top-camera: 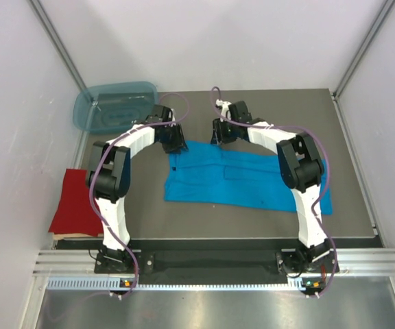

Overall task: Fold and stack the t-shirts
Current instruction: Fold the tshirt

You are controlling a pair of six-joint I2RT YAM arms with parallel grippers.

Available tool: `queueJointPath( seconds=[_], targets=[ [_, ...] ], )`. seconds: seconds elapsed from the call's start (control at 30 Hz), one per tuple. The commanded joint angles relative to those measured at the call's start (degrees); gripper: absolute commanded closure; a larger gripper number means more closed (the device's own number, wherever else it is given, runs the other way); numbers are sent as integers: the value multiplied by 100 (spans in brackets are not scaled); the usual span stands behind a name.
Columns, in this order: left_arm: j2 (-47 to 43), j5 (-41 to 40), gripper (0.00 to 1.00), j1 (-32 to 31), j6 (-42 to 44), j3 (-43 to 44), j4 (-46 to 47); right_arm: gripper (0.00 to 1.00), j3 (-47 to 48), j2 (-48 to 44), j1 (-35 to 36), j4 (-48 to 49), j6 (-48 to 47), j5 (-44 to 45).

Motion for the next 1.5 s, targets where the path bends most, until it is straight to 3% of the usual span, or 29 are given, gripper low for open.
queueJointPath(
  seconds=[0.0,0.1,0.2,0.23,0.6,0.77,1.07,1.23,1.37,1.47],
  targets=[
    [-133,-137,55,6,-11,-14,-82,63,363,38,197,201,-191,-68],
    [-387,-225,55,102,-169,-49,-240,87,153,-242,249,446,-218,-103],
    [-634,-138,55,313,-345,-49,-363,100,-164,-576,285,693,-235,-191],
    [-695,-129,55,357,-354,-49,-390,100,-217,-656,285,711,-253,-244],
    [-1302,-191,54,437,-345,-550,-443,100,-1227,-1561,618,861,-516,-289],
    [-1600,-138,54,437,-372,-831,-469,100,-2131,-2079,882,931,-526,-148],
    [-2585,-129,53,428,-293,-2044,-381,100,-3829,-3309,2067,1124,-639,1055],
    [-2849,361,52,419,-441,-2342,-311,86,-4329,-3785,2429,1299,-570,1883],
    [-2718,915,51,410,-758,-2580,242,72,-4559,-4224,2473,1607,34,2444],
    [-2524,830,52,419,-793,-2545,296,67,-4410,-4112,2465,1800,291,2621]
  ],
)
